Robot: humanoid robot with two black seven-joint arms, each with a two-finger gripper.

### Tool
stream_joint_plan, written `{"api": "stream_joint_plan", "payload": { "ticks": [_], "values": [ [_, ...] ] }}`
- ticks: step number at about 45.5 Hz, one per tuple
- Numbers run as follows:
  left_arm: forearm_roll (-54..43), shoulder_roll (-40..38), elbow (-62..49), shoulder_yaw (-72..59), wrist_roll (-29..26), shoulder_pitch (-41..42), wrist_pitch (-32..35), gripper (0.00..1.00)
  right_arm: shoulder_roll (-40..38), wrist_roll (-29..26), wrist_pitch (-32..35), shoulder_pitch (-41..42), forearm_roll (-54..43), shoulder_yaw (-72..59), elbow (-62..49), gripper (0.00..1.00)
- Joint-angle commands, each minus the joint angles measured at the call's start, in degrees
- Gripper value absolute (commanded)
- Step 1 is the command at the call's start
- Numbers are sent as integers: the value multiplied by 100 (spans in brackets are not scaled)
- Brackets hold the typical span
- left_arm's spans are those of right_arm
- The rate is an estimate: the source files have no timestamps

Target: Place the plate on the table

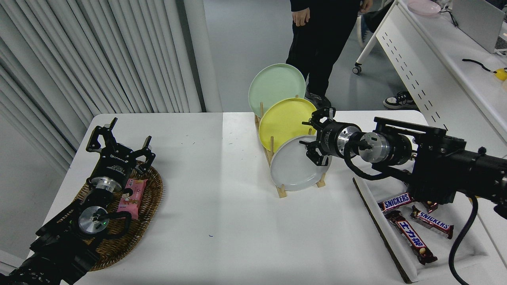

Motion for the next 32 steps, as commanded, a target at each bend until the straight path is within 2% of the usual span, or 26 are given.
{"api": "stream_joint_plan", "payload": {
  "ticks": [1, 8, 9, 18, 32],
  "values": [
    [0, 0, 2, -5, 0, 0, -3, 100, -20, -251, 1, 2, 10, 147, 1, 42],
    [0, 0, 2, -5, 0, 0, 6, 100, -28, -260, 1, 2, 10, 156, -16, 41],
    [0, 0, -7, -5, 0, 0, 6, 100, -37, -260, 1, -7, 1, 156, -7, 38],
    [0, 0, 2, 4, 0, 0, 6, 100, -37, -356, -17, 19, -8, 156, -16, 31],
    [0, 0, 2, -5, 0, 0, -3, 100, -46, -365, -17, 19, -25, 156, -42, 27]
  ]
}}
